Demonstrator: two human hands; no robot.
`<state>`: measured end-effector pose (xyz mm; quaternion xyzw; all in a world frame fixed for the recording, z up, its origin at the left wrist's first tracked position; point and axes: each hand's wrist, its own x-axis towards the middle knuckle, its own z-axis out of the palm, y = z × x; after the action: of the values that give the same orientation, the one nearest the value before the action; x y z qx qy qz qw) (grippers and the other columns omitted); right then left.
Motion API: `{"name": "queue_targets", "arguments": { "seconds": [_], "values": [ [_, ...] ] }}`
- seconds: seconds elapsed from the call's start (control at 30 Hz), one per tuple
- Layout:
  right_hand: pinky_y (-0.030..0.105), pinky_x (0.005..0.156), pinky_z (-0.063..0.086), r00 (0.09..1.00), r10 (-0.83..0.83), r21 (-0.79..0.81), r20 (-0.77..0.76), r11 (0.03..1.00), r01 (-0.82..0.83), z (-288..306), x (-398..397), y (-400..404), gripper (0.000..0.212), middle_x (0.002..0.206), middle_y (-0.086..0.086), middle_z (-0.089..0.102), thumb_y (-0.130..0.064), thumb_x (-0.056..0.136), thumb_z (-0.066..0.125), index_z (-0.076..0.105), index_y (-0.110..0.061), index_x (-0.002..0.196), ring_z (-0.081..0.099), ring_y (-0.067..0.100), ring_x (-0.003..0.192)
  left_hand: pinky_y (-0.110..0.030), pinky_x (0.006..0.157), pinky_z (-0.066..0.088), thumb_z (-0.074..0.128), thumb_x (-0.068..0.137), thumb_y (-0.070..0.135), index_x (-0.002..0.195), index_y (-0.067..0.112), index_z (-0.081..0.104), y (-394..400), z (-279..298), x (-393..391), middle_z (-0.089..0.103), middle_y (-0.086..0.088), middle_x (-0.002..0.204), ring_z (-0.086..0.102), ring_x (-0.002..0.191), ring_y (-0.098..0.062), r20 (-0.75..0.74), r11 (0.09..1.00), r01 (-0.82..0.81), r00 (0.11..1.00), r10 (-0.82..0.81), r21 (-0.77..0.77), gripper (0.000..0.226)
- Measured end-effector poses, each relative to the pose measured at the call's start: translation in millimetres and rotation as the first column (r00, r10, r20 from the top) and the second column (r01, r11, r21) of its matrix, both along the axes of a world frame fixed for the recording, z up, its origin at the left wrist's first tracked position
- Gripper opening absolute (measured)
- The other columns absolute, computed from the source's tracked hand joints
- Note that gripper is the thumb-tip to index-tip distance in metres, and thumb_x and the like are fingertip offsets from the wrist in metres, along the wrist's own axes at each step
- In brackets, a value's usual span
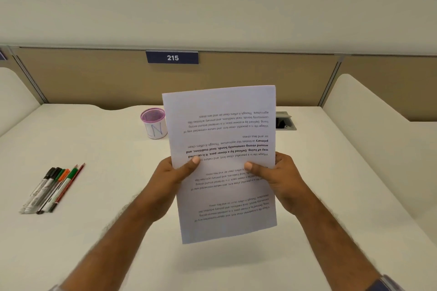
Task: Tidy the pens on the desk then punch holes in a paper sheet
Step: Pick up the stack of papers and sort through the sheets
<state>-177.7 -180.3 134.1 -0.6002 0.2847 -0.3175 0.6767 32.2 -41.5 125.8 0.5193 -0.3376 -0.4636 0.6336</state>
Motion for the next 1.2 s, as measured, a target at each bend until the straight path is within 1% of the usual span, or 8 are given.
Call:
{"name": "queue_targets", "arguments": {
  "seconds": [0.1, 0.23, 0.4, 0.47, 0.6, 0.8, 1.0, 1.2],
  "values": [
    [0.032, 0.072, 0.060, 1.000, -0.021, -0.037, -0.017, 0.999, 0.020, -4, 1, 1, 0.026, 0.101, 0.005, 0.076, -0.016, 0.073, 0.081, 0.075, -0.016, 0.099, 0.074, 0.025, 0.089, -0.045, 0.090, 0.058, 0.061, 0.093, 0.026, 0.120, 0.009, 0.069, -2, -1, 0, 0.073, -0.012, 0.119, 0.070, 0.108, -0.034, 0.050, 0.999, -0.038, 0.998, 0.036, 0.038, 0.033],
    [0.025, 0.070, 0.058, 0.997, -0.074, -0.129, -0.017, 0.989, 0.071, -6, 0, 3, 0.020, 0.097, -0.001, 0.077, -0.011, 0.075, 0.080, 0.077, -0.021, 0.093, 0.074, 0.019, 0.087, -0.045, 0.092, 0.057, 0.061, 0.091, 0.031, 0.117, 0.013, 0.071, -6, -2, 0, 0.074, -0.007, 0.116, 0.070, 0.107, -0.029, 0.157, 0.998, -0.052, 0.987, 0.048, 0.020, 0.033],
    [0.039, 0.075, 0.060, 0.989, -0.149, -0.226, -0.018, 0.964, 0.141, -10, 2, 7, 0.021, 0.098, -0.004, 0.077, -0.010, 0.081, 0.075, 0.076, -0.027, 0.093, 0.072, 0.023, 0.088, -0.021, 0.079, 0.057, 0.062, 0.092, 0.035, 0.112, 0.031, 0.073, -7, -6, 0, 0.074, 0.005, 0.116, 0.070, 0.104, -0.016, 0.246, 0.997, -0.055, 0.967, 0.068, -0.060, 0.023],
    [0.042, 0.076, 0.060, 0.982, -0.186, -0.235, -0.041, 0.957, 0.171, -14, 4, 8, 0.018, 0.096, -0.003, 0.076, -0.011, 0.082, 0.075, 0.076, -0.024, 0.094, 0.071, 0.025, 0.087, -0.018, 0.078, 0.056, 0.064, 0.090, 0.036, 0.112, 0.032, 0.073, -5, -11, 0, 0.074, 0.006, 0.116, 0.070, 0.104, -0.015, 0.241, 0.996, -0.050, 0.968, 0.065, -0.070, 0.025],
    [0.032, 0.072, 0.061, 0.975, -0.192, -0.243, -0.114, 0.957, 0.160, -26, 3, 13, 0.017, 0.090, -0.007, 0.076, -0.016, 0.081, 0.076, 0.074, -0.029, 0.093, 0.072, 0.017, 0.083, -0.025, 0.077, 0.058, 0.075, 0.082, 0.031, 0.109, 0.030, 0.075, -1, -25, -1, 0.075, 0.001, 0.113, 0.072, 0.102, -0.021, 0.198, 0.997, -0.070, 0.977, 0.073, -0.022, 0.027],
    [0.036, 0.071, 0.061, 0.967, -0.215, -0.194, -0.138, 0.963, 0.187, -32, 1, 13, 0.021, 0.089, -0.006, 0.076, -0.016, 0.079, 0.078, 0.075, -0.034, 0.089, 0.072, 0.014, 0.081, -0.028, 0.079, 0.060, 0.075, 0.083, 0.027, 0.100, 0.030, 0.079, -3, -40, -11, 0.077, 0.001, 0.107, 0.074, 0.098, -0.022, 0.167, 0.994, -0.099, 0.982, 0.089, 0.054, 0.017],
    [0.025, 0.063, 0.058, 0.974, -0.225, -0.194, -0.035, 0.957, 0.214, -30, -1, 16, 0.017, 0.090, -0.006, 0.076, -0.024, 0.078, 0.075, 0.074, -0.034, 0.091, 0.072, 0.015, 0.081, -0.025, 0.075, 0.059, 0.072, 0.085, 0.030, 0.102, 0.035, 0.077, -5, -39, -16, 0.078, 0.005, 0.105, 0.074, 0.094, -0.019, 0.205, 0.991, -0.127, 0.969, 0.134, -0.048, 0.019],
    [0.028, 0.072, 0.060, 0.965, -0.211, -0.181, -0.159, 0.967, 0.181, -48, 2, 19, 0.021, 0.090, -0.012, 0.076, -0.017, 0.083, 0.074, 0.074, -0.038, 0.086, 0.071, 0.011, 0.084, -0.037, 0.086, 0.059, 0.070, 0.090, 0.022, 0.110, 0.025, 0.074, -7, -58, -18, 0.077, 0.006, 0.108, 0.072, 0.102, -0.022, 0.173, 0.985, -0.147, 0.976, 0.130, 0.090, 0.021]
  ]
}}
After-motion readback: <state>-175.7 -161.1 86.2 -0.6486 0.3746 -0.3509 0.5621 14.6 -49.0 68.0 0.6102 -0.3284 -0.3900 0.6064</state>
